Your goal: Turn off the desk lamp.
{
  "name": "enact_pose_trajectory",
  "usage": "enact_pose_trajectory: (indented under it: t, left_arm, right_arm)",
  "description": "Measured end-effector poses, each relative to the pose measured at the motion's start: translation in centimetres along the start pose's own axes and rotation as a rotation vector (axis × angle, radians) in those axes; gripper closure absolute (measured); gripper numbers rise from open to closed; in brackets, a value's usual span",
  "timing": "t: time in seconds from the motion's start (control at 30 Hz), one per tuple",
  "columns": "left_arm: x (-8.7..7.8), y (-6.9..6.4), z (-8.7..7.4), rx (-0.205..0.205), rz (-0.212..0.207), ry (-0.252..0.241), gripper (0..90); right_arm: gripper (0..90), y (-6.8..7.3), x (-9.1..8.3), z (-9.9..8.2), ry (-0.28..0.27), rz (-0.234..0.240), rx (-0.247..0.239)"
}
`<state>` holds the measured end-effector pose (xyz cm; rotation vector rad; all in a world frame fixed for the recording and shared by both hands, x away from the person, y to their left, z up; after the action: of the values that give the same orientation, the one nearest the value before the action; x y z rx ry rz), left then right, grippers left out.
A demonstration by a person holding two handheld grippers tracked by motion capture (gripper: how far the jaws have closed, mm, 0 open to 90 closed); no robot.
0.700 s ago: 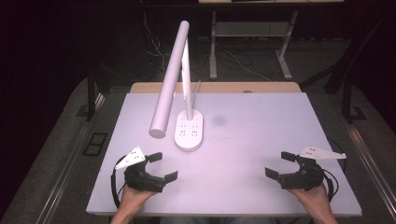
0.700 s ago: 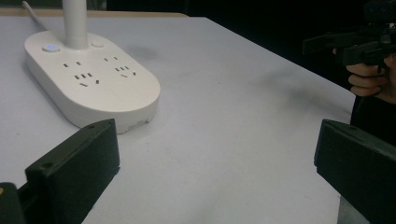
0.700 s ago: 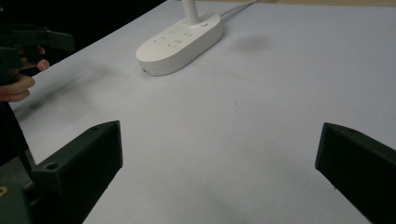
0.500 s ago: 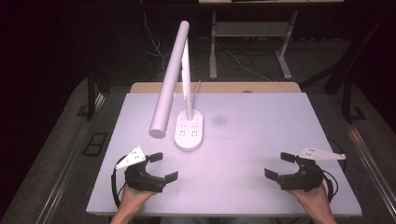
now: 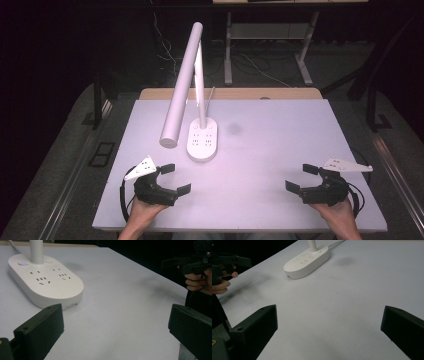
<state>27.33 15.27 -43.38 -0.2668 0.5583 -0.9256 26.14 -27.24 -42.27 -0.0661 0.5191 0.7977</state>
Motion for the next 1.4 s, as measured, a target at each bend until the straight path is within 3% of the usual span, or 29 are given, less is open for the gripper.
enact_pose_trajectory:
  t: [0.77,1.4]
  left_arm:
    - [-0.2,0.1,0.0,-0.007,0.002,-0.007,0.0]
    - [-0.2,0.2,0.1,-0.009,0.012,-0.01,0.0]
  right_arm:
    - [0.8,0.2,0.3,0.9,0.043,0.02,-0.007]
    - [0.8,0.4,1.7,4.0,0.086,0.058,-0.087]
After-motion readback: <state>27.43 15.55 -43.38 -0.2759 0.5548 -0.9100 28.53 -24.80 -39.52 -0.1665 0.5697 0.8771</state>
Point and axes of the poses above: each handheld gripper's, and its own axes: x roughly forward along the jaws, z roughly out of its top, y roughly to its left, the point moved 4 cm from there along x, roughly forward along the jaws, and after that the axes turned 10 degrees about -x, right-handed, at the moved point
